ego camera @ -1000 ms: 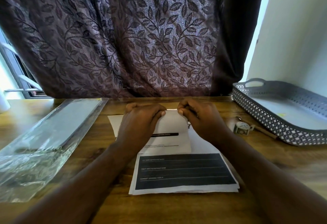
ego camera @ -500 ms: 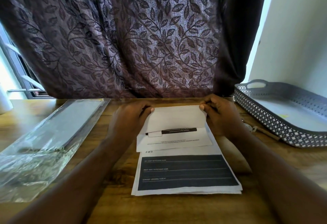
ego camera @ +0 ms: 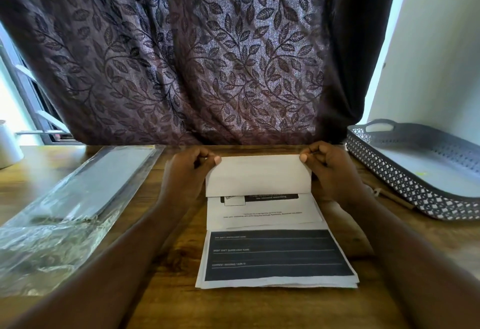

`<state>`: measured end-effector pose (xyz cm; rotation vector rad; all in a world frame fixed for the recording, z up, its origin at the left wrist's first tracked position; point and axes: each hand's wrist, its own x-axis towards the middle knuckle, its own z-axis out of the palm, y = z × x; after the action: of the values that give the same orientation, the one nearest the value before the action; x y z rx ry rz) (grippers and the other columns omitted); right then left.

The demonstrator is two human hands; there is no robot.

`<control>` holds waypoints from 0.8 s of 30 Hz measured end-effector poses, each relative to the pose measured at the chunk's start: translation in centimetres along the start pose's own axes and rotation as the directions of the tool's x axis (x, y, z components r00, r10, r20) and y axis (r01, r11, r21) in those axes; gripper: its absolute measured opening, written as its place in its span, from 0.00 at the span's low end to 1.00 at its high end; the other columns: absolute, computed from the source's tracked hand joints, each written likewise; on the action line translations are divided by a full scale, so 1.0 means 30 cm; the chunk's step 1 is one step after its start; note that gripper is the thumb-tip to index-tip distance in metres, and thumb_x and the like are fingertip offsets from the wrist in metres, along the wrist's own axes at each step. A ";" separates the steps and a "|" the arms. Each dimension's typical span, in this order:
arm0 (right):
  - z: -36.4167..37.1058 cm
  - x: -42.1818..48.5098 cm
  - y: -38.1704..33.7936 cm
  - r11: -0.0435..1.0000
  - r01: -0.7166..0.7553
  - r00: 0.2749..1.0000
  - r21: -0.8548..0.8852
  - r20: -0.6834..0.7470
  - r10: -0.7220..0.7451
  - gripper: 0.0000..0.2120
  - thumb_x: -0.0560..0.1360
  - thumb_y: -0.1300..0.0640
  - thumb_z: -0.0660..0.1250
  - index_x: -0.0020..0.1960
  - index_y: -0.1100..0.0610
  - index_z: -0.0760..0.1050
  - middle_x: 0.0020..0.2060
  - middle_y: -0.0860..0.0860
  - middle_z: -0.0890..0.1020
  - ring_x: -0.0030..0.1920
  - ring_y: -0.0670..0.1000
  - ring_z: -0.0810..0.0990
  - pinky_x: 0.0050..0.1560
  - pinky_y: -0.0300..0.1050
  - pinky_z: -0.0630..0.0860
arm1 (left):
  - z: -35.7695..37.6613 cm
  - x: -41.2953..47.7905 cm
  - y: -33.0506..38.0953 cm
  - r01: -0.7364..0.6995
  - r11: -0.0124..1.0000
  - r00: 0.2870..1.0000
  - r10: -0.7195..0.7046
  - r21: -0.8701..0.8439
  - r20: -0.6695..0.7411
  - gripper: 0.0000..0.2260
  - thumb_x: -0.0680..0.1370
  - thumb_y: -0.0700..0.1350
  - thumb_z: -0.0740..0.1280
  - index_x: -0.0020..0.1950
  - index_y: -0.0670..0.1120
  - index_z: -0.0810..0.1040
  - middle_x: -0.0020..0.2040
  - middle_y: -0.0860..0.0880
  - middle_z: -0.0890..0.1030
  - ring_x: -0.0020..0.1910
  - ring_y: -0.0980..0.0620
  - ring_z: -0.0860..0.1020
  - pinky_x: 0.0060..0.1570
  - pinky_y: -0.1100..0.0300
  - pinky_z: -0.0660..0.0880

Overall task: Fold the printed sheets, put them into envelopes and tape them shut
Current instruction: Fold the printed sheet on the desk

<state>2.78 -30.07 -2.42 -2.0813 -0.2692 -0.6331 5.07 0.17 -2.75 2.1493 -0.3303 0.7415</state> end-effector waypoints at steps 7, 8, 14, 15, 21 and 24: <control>-0.006 -0.011 0.003 0.979 -0.147 0.974 0.140 0.194 0.119 0.05 0.78 0.58 0.69 0.53 0.56 0.82 0.48 0.51 0.87 0.50 0.51 0.86 0.54 0.59 0.83 | -0.002 0.001 0.014 0.058 0.989 0.998 -0.060 -0.139 -0.009 0.04 0.79 0.47 0.70 0.44 0.53 0.83 0.40 0.60 0.84 0.39 0.64 0.81 0.39 0.59 0.77; -0.005 -0.012 0.006 0.979 -0.153 0.973 0.136 0.192 0.126 0.05 0.78 0.58 0.69 0.53 0.55 0.82 0.49 0.51 0.87 0.50 0.50 0.86 0.55 0.59 0.82 | -0.001 0.000 0.014 0.061 0.985 0.998 -0.064 -0.164 -0.008 0.05 0.80 0.47 0.69 0.47 0.51 0.84 0.42 0.58 0.85 0.40 0.61 0.82 0.42 0.56 0.80; -0.003 -0.012 -0.003 0.945 -0.222 0.968 0.242 0.167 0.185 0.06 0.78 0.58 0.68 0.51 0.49 0.82 0.49 0.49 0.87 0.51 0.50 0.87 0.55 0.60 0.82 | 0.007 -0.011 0.046 0.219 0.880 0.975 -0.178 -0.421 0.136 0.10 0.83 0.46 0.62 0.52 0.45 0.83 0.46 0.47 0.86 0.47 0.48 0.85 0.48 0.48 0.81; -0.003 -0.012 -0.004 0.941 -0.225 0.969 0.252 0.162 0.188 0.06 0.78 0.58 0.68 0.52 0.49 0.82 0.49 0.49 0.87 0.51 0.50 0.87 0.55 0.59 0.82 | 0.009 -0.014 0.050 0.271 0.845 0.960 -0.202 -0.461 0.195 0.11 0.83 0.46 0.62 0.54 0.42 0.82 0.48 0.43 0.86 0.49 0.43 0.84 0.50 0.44 0.80; -0.005 -0.009 -0.019 0.935 -0.232 0.972 0.268 0.093 0.215 0.04 0.79 0.57 0.68 0.51 0.53 0.81 0.45 0.49 0.88 0.46 0.49 0.87 0.46 0.48 0.84 | 0.014 -0.037 0.040 0.475 0.677 0.856 -0.208 -0.563 0.473 0.09 0.81 0.39 0.65 0.60 0.44 0.79 0.54 0.42 0.85 0.53 0.41 0.85 0.54 0.43 0.81; -0.002 -0.006 -0.025 0.894 -0.263 0.963 0.363 0.040 0.267 0.11 0.83 0.55 0.62 0.47 0.57 0.80 0.38 0.51 0.86 0.38 0.52 0.85 0.35 0.42 0.81 | 0.013 -0.028 0.040 0.464 0.664 0.874 -0.236 -0.586 0.425 0.07 0.80 0.37 0.65 0.55 0.45 0.80 0.51 0.44 0.86 0.47 0.48 0.86 0.44 0.55 0.83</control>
<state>2.30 -29.68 -1.94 -1.7128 -0.0837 -0.3928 4.00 -0.90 -2.71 1.5324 -0.2719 0.0045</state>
